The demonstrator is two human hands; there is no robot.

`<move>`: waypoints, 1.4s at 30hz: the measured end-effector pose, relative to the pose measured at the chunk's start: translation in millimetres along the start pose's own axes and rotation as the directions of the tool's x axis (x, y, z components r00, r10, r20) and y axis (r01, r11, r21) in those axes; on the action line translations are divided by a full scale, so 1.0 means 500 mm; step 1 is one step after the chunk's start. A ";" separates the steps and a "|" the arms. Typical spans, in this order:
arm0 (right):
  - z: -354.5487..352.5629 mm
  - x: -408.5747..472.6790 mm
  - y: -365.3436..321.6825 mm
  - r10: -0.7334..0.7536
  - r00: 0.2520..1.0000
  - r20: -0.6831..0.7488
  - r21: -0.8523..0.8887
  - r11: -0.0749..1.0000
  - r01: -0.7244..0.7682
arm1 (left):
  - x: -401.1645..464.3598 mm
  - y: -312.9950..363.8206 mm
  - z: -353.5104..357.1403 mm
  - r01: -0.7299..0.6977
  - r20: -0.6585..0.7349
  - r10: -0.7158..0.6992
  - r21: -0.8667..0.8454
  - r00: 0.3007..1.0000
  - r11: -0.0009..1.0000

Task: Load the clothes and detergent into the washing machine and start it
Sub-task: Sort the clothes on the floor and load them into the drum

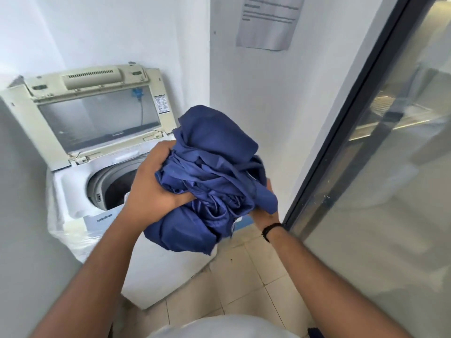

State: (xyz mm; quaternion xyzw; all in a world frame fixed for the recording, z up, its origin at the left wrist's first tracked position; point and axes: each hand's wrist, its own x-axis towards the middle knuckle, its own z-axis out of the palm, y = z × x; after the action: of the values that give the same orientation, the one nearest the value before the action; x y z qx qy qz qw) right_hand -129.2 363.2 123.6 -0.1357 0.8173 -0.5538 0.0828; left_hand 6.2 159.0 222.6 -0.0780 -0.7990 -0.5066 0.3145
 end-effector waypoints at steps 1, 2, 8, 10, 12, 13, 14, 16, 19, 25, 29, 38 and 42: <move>-0.009 0.012 -0.021 -0.087 0.994 -0.066 0.027 0.996 0.089 | -0.002 -0.015 -0.020 0.017 0.005 -0.017 0.061 1.000 0.998; -0.012 0.029 -0.034 -0.099 0.986 -0.133 0.071 0.991 0.109 | -0.004 -0.030 -0.040 0.039 0.006 -0.040 0.131 0.999 0.991; 0.009 0.108 -0.210 -0.361 0.910 -0.204 -0.077 0.933 0.353 | 0.007 -0.096 -0.098 0.104 -0.080 -0.075 0.467 0.994 0.878; 0.022 0.137 -0.239 -0.527 0.834 -0.163 -0.088 0.850 0.520 | 0.020 -0.110 -0.102 0.129 -0.105 -0.085 0.538 0.991 0.833; 0.056 0.182 -0.247 -0.567 0.824 0.005 0.003 0.824 0.567 | 0.036 -0.131 -0.102 0.169 -0.119 -0.121 0.615 0.986 0.771; 0.076 0.198 -0.252 -0.510 0.853 0.114 0.073 0.860 0.505 | 0.047 -0.146 -0.101 0.192 -0.124 -0.147 0.645 0.981 0.739; 0.095 0.210 -0.253 -0.490 0.850 0.190 0.101 0.872 0.480 | 0.060 -0.161 -0.101 0.214 -0.128 -0.173 0.672 0.977 0.709; 0.140 0.247 -0.249 -0.479 0.832 0.278 0.160 0.878 0.452 | 0.090 -0.207 -0.103 0.265 -0.146 -0.234 0.722 0.961 0.639; 0.205 0.292 -0.222 -0.400 0.799 0.450 0.160 0.916 0.369 | 0.122 -0.295 -0.099 0.318 -0.153 -0.321 0.764 0.935 0.562; 0.349 0.359 -0.067 -0.141 0.661 0.737 -0.166 0.910 0.379 | 0.073 -0.445 -0.067 0.581 -0.145 -0.693 0.678 0.707 0.451; 0.395 0.369 0.011 -0.096 0.626 0.774 -0.267 0.847 0.460 | 0.024 -0.467 -0.039 0.692 -0.339 -0.635 0.559 0.694 0.457; 0.354 0.491 -0.066 -0.073 0.110 0.991 0.009 0.869 0.495 | 0.067 -0.478 -0.044 0.559 -0.220 -0.679 0.760 0.700 0.330; 0.328 0.561 -0.058 -0.127 0.511 0.850 0.098 0.992 0.083 | 0.054 -0.489 -0.045 0.590 -0.275 -0.639 0.727 0.718 0.351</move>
State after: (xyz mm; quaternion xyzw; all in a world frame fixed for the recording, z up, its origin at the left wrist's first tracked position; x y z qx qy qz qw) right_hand -345.1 120.5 93.7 -0.4371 0.6491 -0.4379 0.4425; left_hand -113.8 18.7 58.8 0.3556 -0.9120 -0.1882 0.0797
